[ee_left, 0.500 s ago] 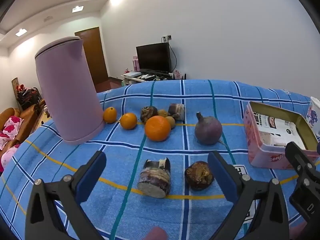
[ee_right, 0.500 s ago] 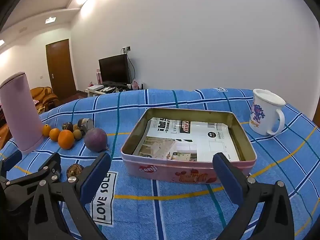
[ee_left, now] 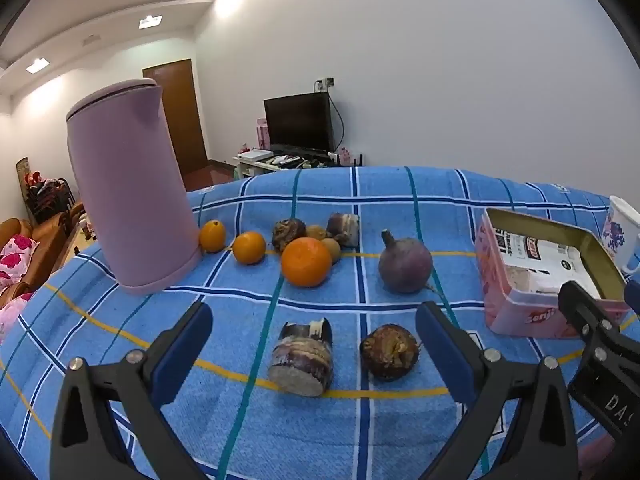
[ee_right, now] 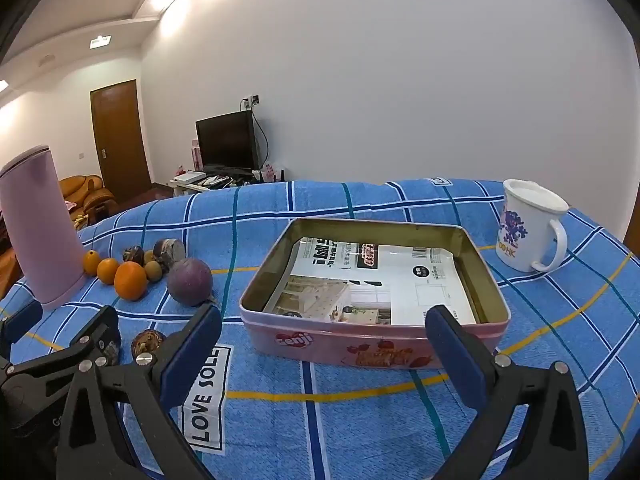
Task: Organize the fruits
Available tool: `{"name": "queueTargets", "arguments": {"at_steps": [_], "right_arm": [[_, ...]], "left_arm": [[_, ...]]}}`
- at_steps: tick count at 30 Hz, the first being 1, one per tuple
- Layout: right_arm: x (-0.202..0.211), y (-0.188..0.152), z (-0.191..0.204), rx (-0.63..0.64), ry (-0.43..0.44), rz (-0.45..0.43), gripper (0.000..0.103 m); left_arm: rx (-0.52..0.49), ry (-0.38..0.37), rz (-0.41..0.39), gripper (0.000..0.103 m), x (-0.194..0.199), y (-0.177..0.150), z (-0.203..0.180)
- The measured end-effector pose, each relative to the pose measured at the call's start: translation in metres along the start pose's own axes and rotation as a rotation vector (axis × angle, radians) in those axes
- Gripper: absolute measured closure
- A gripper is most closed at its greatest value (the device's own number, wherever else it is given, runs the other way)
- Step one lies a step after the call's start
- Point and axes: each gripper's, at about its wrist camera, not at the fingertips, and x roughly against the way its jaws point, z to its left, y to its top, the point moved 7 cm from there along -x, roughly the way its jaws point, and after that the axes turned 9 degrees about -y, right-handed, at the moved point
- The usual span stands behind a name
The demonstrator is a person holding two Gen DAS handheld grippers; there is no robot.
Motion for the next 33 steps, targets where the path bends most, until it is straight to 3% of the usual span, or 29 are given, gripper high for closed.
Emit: {"name": "queueTargets", "arguments": {"at_steps": [33], "right_arm": [[-0.0019, -0.0018, -0.0008, -0.006, 0.002, 0.011, 0.001]], "left_arm": [[0.010, -0.014, -0.002, 0.000, -0.0003, -0.0023, 0.0015]]}}
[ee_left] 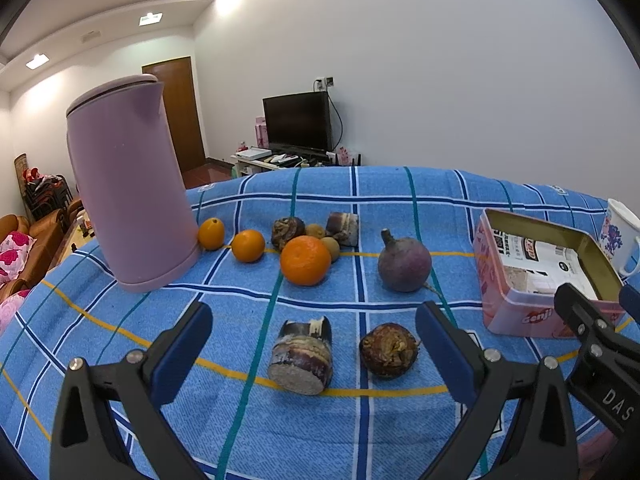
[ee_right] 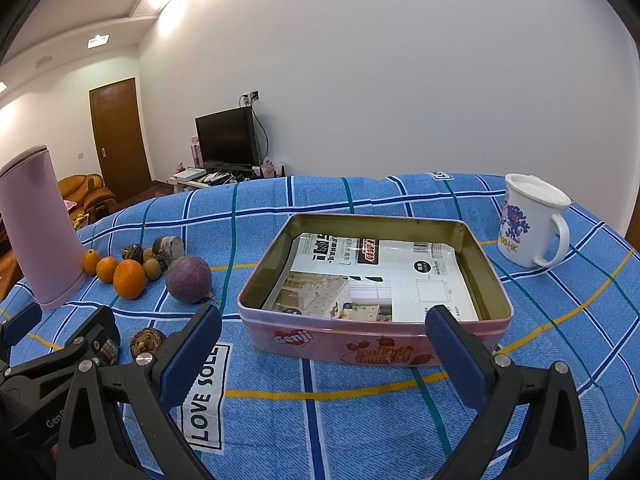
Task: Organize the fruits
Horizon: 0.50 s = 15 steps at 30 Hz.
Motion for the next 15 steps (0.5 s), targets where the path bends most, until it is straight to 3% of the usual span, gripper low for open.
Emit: {"name": "queueTargets", "arguments": {"at_steps": [15], "right_arm": [[0.0009, -0.0009, 0.0005, -0.001, 0.002, 0.003, 0.001]], "left_arm": [[0.001, -0.003, 0.001, 0.000, -0.0003, -0.0001, 0.0002]]}}
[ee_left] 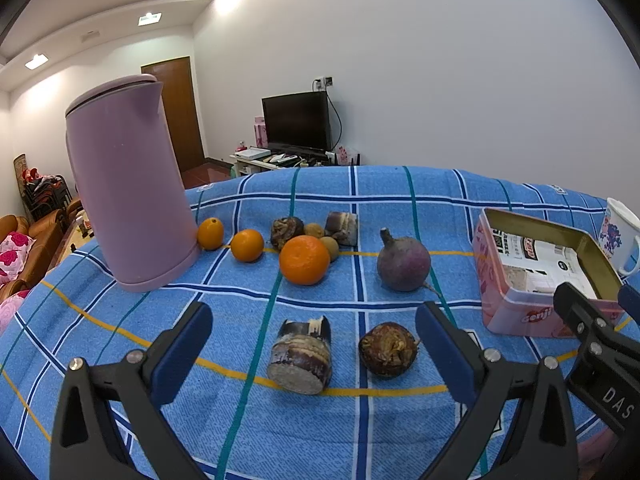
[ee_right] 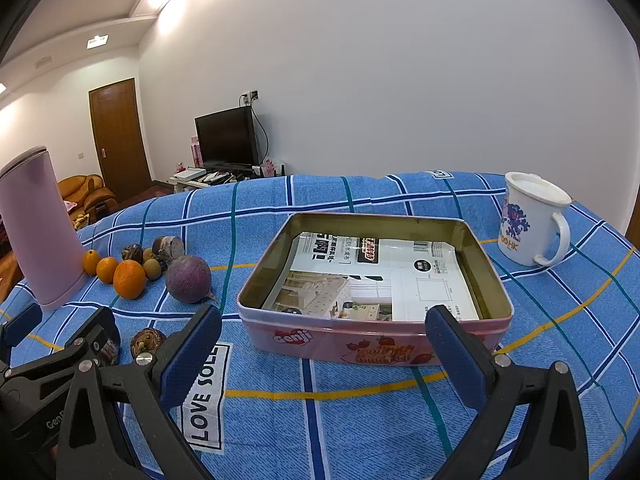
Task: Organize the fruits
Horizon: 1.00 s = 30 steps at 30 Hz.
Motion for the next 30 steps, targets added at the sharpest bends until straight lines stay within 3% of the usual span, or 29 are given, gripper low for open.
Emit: {"name": "queueTargets", "arguments": {"at_steps": [30], "right_arm": [[-0.0017, -0.0001, 0.0015, 0.008, 0.001, 0.007, 0.001]], "left_arm": [[0.019, -0.013, 0.018, 0.000, -0.0019, -0.0031, 0.0060]]}}
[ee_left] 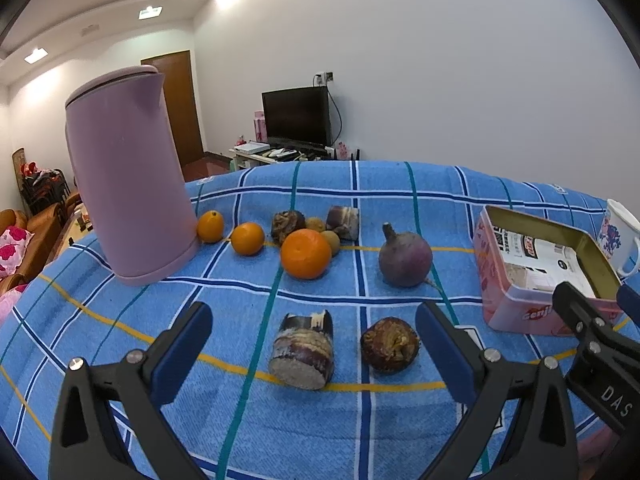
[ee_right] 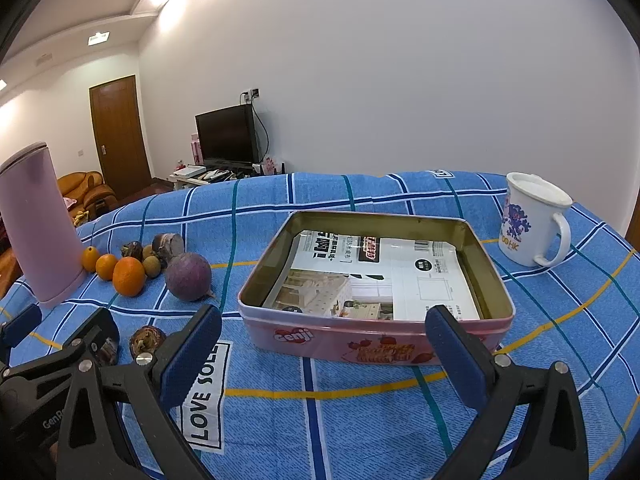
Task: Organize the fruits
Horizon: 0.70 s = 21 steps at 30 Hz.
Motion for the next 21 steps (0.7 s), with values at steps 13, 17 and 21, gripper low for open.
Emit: {"name": "queueTargets", "arguments": {"at_steps": [13, 17, 21], "right_arm": [[0.004, -0.008, 0.038, 0.085, 0.202, 0.064, 0.002], [0.010, -0.014, 0.070, 0.151, 0.309, 0.100, 0.009], [0.001, -0.013, 0.109, 0.209, 0.375, 0.191, 0.025]], "left_arm": [[0.124, 0.126, 0.092, 0.000, 0.008, -0.003, 0.092], [0.091, 0.148, 0.074, 0.000, 0.014, -0.001, 0.108], [0.077, 0.146, 0.103, 0.002, 0.008, -0.002, 0.114]]}}
